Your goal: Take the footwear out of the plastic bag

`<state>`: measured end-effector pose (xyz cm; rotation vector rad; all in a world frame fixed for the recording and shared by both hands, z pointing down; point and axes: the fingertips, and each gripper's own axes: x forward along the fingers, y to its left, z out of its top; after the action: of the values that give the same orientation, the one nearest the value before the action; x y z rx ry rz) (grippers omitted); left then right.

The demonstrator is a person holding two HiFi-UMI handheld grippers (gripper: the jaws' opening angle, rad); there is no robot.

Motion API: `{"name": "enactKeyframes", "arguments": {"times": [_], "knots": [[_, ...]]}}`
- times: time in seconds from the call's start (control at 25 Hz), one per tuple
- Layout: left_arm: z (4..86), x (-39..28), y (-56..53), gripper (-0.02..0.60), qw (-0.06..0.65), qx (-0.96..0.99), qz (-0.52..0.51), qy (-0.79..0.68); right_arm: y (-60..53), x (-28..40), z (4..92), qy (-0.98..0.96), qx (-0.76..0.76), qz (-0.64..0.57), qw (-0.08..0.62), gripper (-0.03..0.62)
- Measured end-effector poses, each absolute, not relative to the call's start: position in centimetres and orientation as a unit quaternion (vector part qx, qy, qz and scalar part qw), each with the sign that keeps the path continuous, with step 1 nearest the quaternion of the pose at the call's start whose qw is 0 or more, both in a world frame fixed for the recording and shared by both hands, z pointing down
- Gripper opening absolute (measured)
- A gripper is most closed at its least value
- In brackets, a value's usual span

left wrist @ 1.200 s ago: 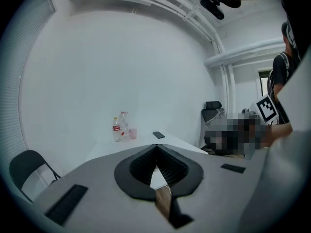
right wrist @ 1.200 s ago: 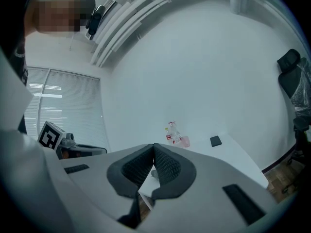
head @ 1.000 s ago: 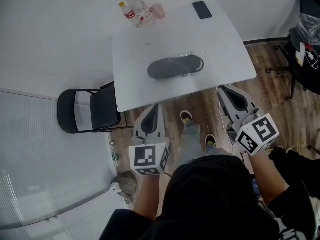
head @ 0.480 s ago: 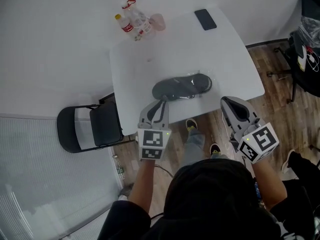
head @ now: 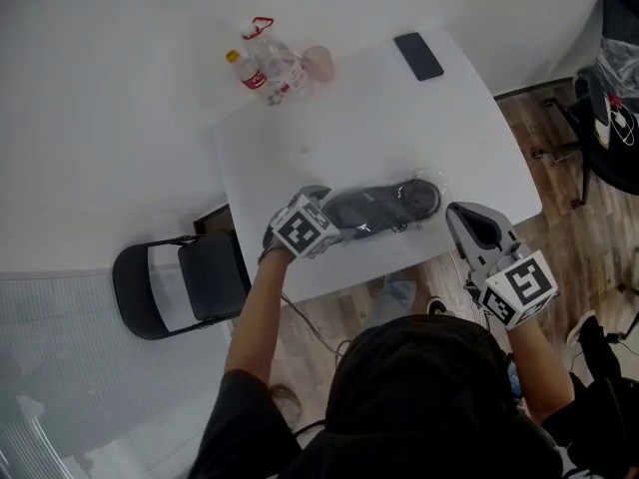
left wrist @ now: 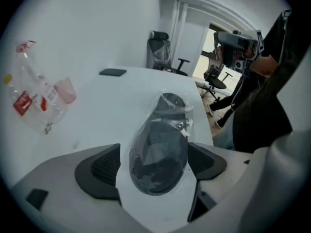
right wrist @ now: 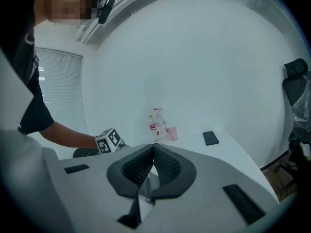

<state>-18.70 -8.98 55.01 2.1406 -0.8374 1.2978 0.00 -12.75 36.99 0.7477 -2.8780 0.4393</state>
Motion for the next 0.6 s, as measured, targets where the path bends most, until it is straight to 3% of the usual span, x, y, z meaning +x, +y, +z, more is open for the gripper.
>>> {"name": "enactKeyframes", "arguments": {"times": [0.24,0.6], "knots": [[59.0,-18.9,-9.3,0.44,0.317,0.787,0.498,-0.179,-14.9,-2.3,38.4,-0.949,0.27,0.132,0.097,0.017],[59.6,-18.4,-8.2,0.439,0.341,0.814,0.451,-0.134,-16.7,-4.7,40.0,-0.938,0.298,0.136,0.112,0.017]]}}
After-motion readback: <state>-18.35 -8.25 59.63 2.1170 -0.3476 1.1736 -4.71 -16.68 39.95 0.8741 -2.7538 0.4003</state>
